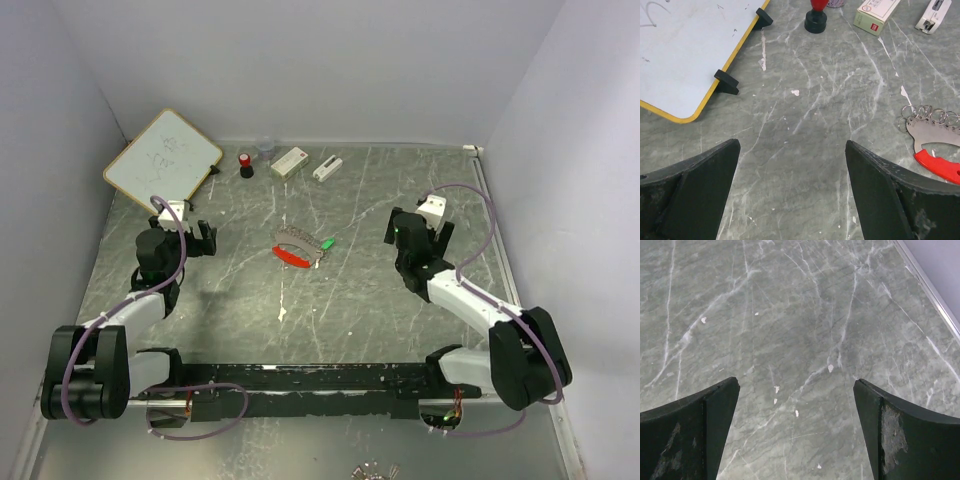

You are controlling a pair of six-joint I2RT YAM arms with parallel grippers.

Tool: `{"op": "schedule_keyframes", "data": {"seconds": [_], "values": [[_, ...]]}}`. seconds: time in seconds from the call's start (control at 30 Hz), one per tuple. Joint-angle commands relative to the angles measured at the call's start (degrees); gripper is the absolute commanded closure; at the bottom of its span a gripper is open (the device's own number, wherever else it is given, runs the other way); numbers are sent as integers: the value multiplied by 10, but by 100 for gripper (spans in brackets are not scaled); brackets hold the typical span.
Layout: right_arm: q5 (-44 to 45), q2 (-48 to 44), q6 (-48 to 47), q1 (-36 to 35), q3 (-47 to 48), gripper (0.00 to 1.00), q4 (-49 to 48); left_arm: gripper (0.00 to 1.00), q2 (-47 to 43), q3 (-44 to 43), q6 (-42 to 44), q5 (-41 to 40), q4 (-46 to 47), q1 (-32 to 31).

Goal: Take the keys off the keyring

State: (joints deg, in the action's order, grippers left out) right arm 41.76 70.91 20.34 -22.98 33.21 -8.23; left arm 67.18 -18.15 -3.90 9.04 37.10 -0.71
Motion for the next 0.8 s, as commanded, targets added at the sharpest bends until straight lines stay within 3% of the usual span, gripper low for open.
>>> {"op": "schedule_keyframes", "data": {"seconds": [0.0, 0.33, 0.6, 0.77], "values": [[-9, -28, -2, -5, 0, 0, 2, 2, -14, -12, -4, 8, 2, -5], [-49, -67, -3, -5, 1, 0, 24, 2, -14, -11, -8, 9, 7, -4], [-132, -105, 8, -7, -11, 0, 12, 2, -10, -9, -10, 13, 15, -4], [-203, -83, -2, -12, 1, 19, 4, 2, 9, -18, -12, 17, 11, -4]]}}
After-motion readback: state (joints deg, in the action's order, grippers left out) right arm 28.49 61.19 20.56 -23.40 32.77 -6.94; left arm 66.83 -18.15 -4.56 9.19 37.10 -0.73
